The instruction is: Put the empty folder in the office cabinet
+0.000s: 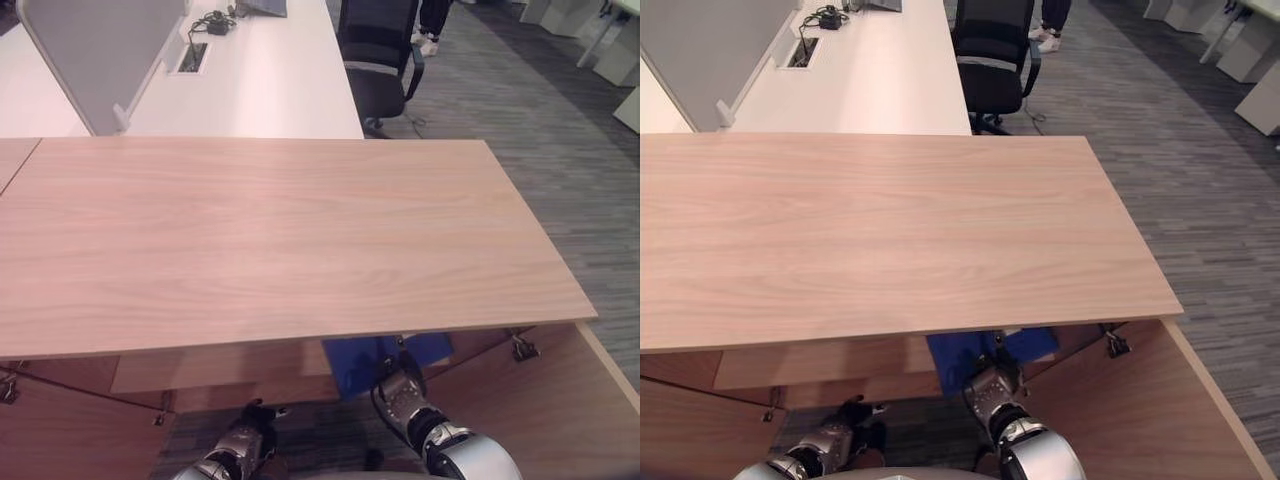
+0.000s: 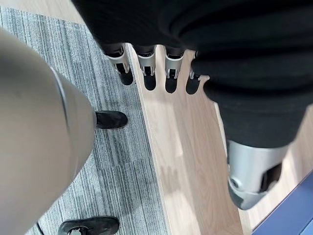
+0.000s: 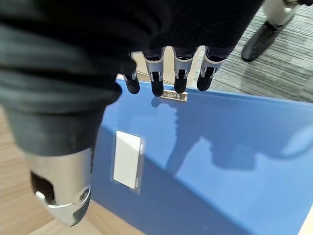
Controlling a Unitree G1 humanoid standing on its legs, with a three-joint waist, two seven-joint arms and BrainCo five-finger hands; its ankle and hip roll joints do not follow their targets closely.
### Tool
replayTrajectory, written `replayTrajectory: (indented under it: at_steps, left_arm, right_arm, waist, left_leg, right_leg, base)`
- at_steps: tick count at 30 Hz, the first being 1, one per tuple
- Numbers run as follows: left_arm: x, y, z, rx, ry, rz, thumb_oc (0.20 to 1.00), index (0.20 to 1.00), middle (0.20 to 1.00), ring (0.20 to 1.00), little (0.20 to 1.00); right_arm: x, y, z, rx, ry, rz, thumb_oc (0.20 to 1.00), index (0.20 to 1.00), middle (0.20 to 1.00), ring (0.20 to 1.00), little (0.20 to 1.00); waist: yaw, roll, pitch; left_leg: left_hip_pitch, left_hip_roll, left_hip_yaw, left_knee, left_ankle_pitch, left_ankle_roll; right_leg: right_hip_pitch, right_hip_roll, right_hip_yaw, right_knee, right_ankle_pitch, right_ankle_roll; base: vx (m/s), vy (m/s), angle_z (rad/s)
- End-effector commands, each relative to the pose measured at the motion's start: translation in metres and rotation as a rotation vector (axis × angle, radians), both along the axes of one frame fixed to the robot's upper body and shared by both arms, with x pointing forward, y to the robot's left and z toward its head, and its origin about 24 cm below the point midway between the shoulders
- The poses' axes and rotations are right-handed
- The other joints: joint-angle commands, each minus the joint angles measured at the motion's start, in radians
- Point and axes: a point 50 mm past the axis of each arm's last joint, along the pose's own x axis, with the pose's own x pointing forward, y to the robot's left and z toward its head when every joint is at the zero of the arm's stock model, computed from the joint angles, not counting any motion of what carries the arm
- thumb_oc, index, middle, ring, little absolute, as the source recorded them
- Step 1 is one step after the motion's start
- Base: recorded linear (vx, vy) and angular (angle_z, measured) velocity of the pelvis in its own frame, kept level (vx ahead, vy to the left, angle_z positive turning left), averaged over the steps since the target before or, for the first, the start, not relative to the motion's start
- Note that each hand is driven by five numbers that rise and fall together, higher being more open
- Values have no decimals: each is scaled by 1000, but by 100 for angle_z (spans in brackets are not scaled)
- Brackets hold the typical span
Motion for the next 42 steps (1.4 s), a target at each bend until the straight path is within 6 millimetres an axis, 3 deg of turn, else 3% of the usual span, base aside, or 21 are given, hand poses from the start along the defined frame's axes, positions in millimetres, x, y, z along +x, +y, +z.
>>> replayTrajectory:
  at_steps: [1, 6, 7, 8, 14, 18, 25, 26, 30, 33, 37, 42]
  left_arm:
    - [26, 2, 10, 18, -54, -24, 1000, 1000, 1000, 1000, 1000]
    - [26, 6, 10, 32, -46, -30, 1000, 1000, 1000, 1000, 1000]
    - [24, 8, 10, 38, -50, -32, 1000, 1000, 1000, 1000, 1000]
    - [21, 10, 9, 38, -46, -37, 1000, 1000, 1000, 1000, 1000]
    - [-1, 19, 2, 37, -29, -35, 1000, 1000, 1000, 1000, 1000]
    - [-15, 21, -2, 11, -27, -6, 1000, 1000, 1000, 1000, 1000]
    - [-23, 23, -3, -26, -43, -5, 1000, 1000, 1000, 1000, 1000]
    - [-23, 23, -3, -26, -42, -5, 1000, 1000, 1000, 1000, 1000]
    - [-27, 24, -3, -62, -52, -32, 1000, 1000, 1000, 1000, 1000]
    - [-31, 25, -4, -79, -45, -55, 1000, 1000, 1000, 1000, 1000]
    - [-30, 24, -4, -92, -44, -62, 1000, 1000, 1000, 1000, 1000]
    - [-28, 26, -3, -85, -46, -70, 1000, 1000, 1000, 1000, 1000]
  right_arm:
    - [7, 36, 11, 91, -71, 33, 1000, 1000, 1000, 1000, 1000]
    - [26, 30, 22, 75, -110, 38, 1000, 1000, 1000, 1000, 1000]
    - [35, 27, 29, 56, -165, 63, 529, 529, 529, 529, 529]
    - [36, 25, 30, 52, -189, 72, 200, 200, 200, 200, 200]
    - [40, 3, 46, -6, -408, 117, 200, 200, 200, 200, 200]
    - [13, -16, 42, -96, -478, 265, 200, 200, 200, 200, 200]
    - [-22, -42, 35, -327, -442, 598, 200, 200, 200, 200, 200]
    - [-23, -42, 35, -328, -441, 598, 200, 200, 200, 200, 200]
    - [-28, -56, 37, -588, -405, 929, 200, 200, 200, 200, 200]
    - [-35, -63, 30, -690, -339, 1089, 200, 200, 200, 200, 200]
    - [-44, -68, 12, -688, -213, 1160, 200, 200, 200, 200, 200]
    - [-44, -70, 6, -689, -163, 1193, 200, 200, 200, 200, 200]
  waist:
    - [21, 8, 47]
    - [34, 12, 43]
    - [39, 14, 44]
    - [41, 15, 43]
    - [33, 26, 33]
    - [13, 33, 13]
    - [-17, 40, -5]
    - [-17, 40, -5]
    - [-19, 45, 0]
    - [-16, 45, 1]
    - [-12, 42, 8]
    - [-3, 37, 30]
  left_leg:
    - [95, 10, 29, -78, -69, 36]
    - [105, 3, 21, -96, -65, 39]
    - [104, 0, 19, -100, -62, 40]
    - [102, -1, 19, -102, -59, 41]
    - [93, -5, 28, -111, -39, 39]
    - [96, -10, 33, -117, -23, 30]
    - [110, -14, 49, -117, -20, 20]
    - [111, -14, 50, -117, -20, 20]
    - [133, -14, 58, -117, -29, 24]
    - [142, -12, 58, -117, -33, 25]
    - [145, -10, 54, -117, -35, 28]
    - [137, -8, 44, -117, -33, 29]
  right_leg:
    - [-52, -12, -42, 52, 28, 36]
    - [-54, -19, -45, 65, 28, 40]
    - [-52, -22, -47, 60, 32, 42]
    - [-48, -23, -48, 54, 35, 43]
    - [-33, -27, -55, 13, 60, 44]
    - [-3, -24, -58, -43, 91, 51]
    - [36, -21, -50, -91, 113, 56]
    - [37, -20, -50, -91, 113, 56]
    - [51, -20, -39, -96, 105, 55]
    - [63, -19, -40, -100, 100, 55]
    - [64, -19, -40, -98, 96, 54]
    - [52, -18, -43, -89, 91, 52]
  base:
    - [48, 29, 2]
    - [29, 29, 7]
    - [0, 32, 10]
    - [-4, 43, 7]
    - [-14, 46, 4]
    - [6, 45, 2]
    - [17, 21, -10]
    - [14, 4, -11]
    - [20, 8, -6]
    - [11, -3, -7]
    - [0, 0, 0]
    - [-15, -6, 2]
